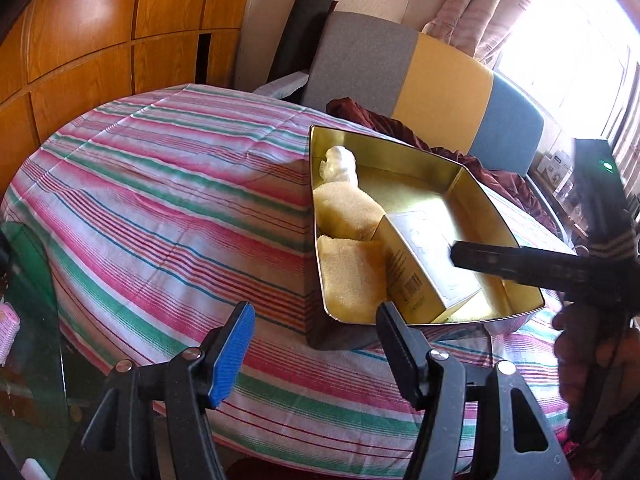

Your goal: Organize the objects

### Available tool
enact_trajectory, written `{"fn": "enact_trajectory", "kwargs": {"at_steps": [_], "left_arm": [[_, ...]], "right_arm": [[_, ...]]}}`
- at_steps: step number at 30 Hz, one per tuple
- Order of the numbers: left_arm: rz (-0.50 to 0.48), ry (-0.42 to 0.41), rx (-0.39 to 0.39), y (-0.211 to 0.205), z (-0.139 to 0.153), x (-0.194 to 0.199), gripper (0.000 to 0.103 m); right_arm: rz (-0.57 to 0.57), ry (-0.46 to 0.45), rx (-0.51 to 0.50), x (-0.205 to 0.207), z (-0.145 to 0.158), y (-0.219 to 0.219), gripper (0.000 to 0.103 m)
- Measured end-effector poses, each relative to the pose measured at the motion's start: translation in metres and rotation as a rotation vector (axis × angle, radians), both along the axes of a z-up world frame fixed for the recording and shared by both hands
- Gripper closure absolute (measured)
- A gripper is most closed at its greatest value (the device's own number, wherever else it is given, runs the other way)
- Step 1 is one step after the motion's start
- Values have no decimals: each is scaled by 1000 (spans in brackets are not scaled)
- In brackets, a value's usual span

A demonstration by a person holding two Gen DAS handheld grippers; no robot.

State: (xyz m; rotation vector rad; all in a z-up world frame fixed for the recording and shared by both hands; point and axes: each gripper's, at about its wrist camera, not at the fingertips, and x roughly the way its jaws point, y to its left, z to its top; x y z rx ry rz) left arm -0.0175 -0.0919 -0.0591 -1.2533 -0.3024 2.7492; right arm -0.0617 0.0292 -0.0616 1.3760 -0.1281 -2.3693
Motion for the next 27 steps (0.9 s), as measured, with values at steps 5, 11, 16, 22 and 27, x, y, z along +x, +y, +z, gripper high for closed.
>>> {"fn": "enact_trajectory", "kwargs": {"at_steps": [5,11,16,22,27], "left_arm": [[-15,13,-13,8,4,2,39],[-44,37,-15,20,14,5,39],[-118,62,-23,45,25,4,39],[-277,108,-32,101,47,2,39],[-477,125,-35,179,56,3,39]], "right_arm": [[-58,75,12,17,21,46,4],[-177,125,56,39,39,121,0],[-345,124,88,54,44,204,0],[-651,128,98,86,51,324,0],[-989,106,-41,129,38,421,0]]}}
